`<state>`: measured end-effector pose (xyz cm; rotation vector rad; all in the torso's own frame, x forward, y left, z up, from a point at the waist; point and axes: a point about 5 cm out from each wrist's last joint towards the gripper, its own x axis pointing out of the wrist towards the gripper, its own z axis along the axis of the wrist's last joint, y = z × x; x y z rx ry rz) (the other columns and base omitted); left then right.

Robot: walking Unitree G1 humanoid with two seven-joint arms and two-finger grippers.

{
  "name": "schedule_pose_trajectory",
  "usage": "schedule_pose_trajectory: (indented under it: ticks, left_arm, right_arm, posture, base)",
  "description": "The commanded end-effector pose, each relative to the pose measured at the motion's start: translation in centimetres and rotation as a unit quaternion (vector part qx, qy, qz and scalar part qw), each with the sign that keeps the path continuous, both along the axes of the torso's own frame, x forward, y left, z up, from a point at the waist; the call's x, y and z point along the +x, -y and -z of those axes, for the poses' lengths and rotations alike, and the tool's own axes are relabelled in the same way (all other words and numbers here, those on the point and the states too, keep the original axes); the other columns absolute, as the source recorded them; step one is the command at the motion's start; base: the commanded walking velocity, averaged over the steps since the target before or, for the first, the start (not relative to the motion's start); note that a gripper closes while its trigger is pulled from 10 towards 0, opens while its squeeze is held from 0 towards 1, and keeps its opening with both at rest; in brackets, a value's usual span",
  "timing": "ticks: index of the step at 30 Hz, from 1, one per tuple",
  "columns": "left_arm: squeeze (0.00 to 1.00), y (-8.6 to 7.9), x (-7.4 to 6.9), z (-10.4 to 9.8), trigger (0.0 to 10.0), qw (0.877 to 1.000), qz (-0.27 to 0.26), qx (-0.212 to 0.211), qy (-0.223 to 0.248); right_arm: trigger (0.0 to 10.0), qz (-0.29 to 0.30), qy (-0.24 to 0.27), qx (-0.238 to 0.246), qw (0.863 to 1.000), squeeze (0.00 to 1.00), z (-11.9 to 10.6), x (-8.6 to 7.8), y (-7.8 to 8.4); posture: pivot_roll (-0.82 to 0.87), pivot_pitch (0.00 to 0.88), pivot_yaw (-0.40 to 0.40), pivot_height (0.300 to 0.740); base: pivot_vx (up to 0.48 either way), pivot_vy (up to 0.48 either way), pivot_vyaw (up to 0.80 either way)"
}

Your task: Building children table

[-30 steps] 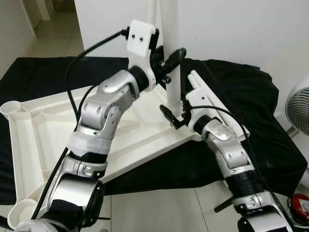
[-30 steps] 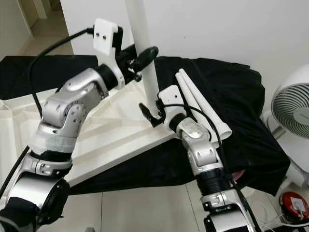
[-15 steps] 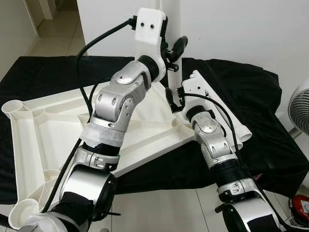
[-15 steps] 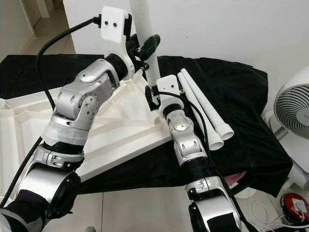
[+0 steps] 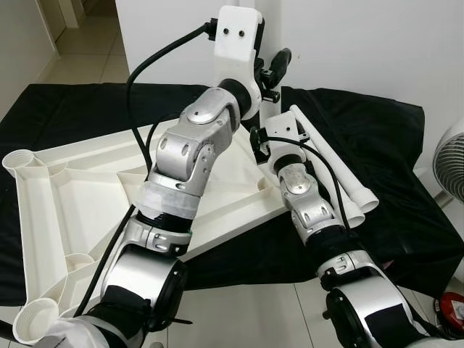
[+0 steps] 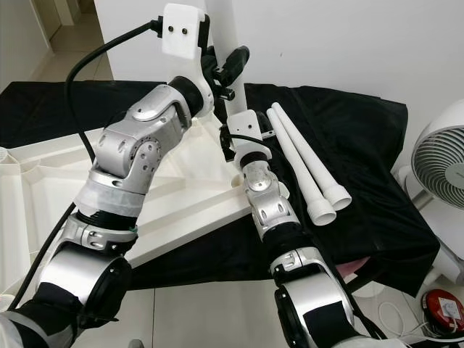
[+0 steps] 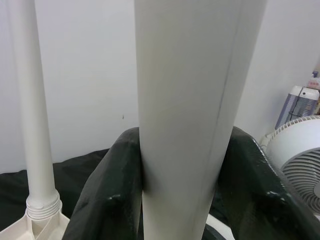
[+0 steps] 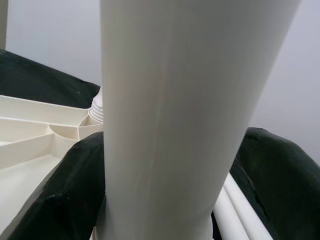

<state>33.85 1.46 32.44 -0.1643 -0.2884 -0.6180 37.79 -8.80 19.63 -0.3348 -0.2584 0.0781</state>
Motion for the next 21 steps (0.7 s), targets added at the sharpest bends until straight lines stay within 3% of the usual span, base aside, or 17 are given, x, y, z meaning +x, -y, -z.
schedule_pose_trajectory:
  ticks: [1, 13, 15, 19, 20, 21]
  left_arm:
    - [0.0, 0.4, -0.3, -0.73, 10.0, 1.0, 0.005, 0.002, 0.01]
    - [0.0, 0.79, -0.47, -0.89, 10.0, 1.0, 0.008, 0.0, 0.011]
    - [0.0, 0.84, -0.52, -0.89, 10.0, 1.0, 0.008, 0.0, 0.01]
    - [0.0, 0.88, -0.54, -0.95, 10.0, 1.0, 0.008, -0.001, 0.011]
    - [0.0, 0.87, -0.54, -0.97, 10.0, 1.0, 0.008, -0.002, 0.011]
    - [0.0, 0.87, -0.55, -0.98, 10.0, 1.0, 0.007, -0.002, 0.011]
  right_arm:
    - [10.0, 0.006, 0.003, -0.005, 1.0, 0.0, -0.04, 0.15, -0.02]
    - [9.7, -0.001, 0.031, -0.007, 0.999, 0.0, -0.82, 0.44, -0.64]
    - [4.3, 0.0, 0.034, -0.008, 0.999, 0.0, -0.78, 0.5, -0.73]
    - [4.3, 0.001, 0.033, -0.005, 0.999, 0.0, -0.65, 0.59, -0.78]
    - [3.6, 0.002, 0.032, -0.006, 0.999, 0.0, -0.58, 0.61, -0.77]
    - [3.7, 0.002, 0.032, -0.007, 0.999, 0.0, -0.53, 0.63, -0.75]
  posture:
    - [-0.02, 0.0, -0.038, 0.74]
    - [-0.02, 0.0, -0.035, 0.74]
    - [-0.02, 0.0, -0.037, 0.74]
    - [-0.02, 0.0, -0.037, 0.74]
    - [-0.02, 0.0, -0.038, 0.74]
    - [-0.02, 0.0, -0.038, 0.74]
  base:
    - [0.0, 0.0, 0.0]
    - [0.0, 0.0, 0.0]
    - [0.0, 0.0, 0.0]
    - [0.0, 0.0, 0.0]
    - [0.0, 0.0, 0.0]
    - [0.0, 0.0, 0.0]
